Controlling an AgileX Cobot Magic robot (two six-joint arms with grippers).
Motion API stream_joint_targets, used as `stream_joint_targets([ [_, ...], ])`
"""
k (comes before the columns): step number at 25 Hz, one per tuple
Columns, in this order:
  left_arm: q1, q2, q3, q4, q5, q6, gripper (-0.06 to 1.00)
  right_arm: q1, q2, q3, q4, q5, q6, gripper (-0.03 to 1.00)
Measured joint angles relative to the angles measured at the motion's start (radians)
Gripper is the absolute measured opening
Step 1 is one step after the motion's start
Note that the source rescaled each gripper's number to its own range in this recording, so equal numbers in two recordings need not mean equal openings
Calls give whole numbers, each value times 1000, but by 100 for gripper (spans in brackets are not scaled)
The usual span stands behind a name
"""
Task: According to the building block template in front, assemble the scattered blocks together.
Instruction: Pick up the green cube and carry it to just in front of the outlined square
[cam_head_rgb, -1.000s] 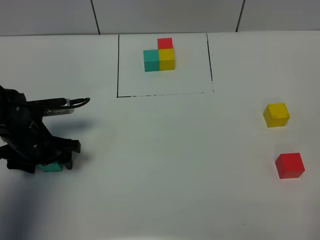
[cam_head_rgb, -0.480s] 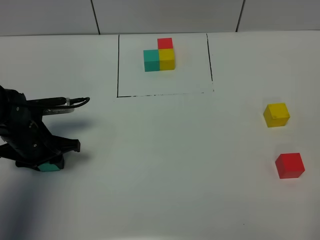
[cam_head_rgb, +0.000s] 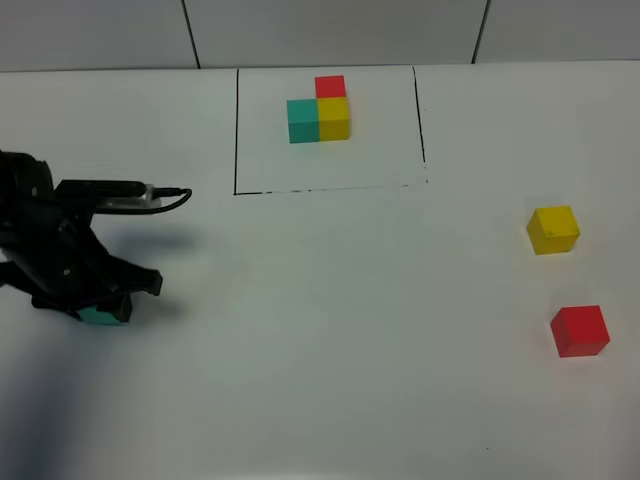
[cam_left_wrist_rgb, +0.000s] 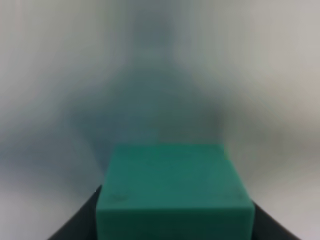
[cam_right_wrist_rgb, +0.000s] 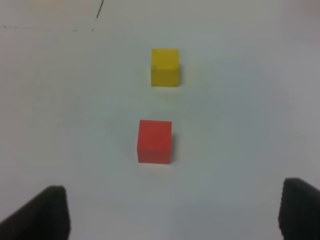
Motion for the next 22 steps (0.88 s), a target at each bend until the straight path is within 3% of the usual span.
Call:
stream_joint_targets([
  [8, -37, 75, -273, -75, 159, 286, 0, 0, 0, 0, 0, 0, 3, 72],
  [12, -120, 182, -429, -64, 271, 363, 0, 0, 0, 0, 0, 0, 3, 72],
  [17, -244, 300, -612, 6, 372, 411, 0, 0, 0, 0, 0, 0, 3, 72],
  [22, -348, 374, -763, 12, 433, 548, 0, 0, 0, 0, 0, 0, 3, 72],
])
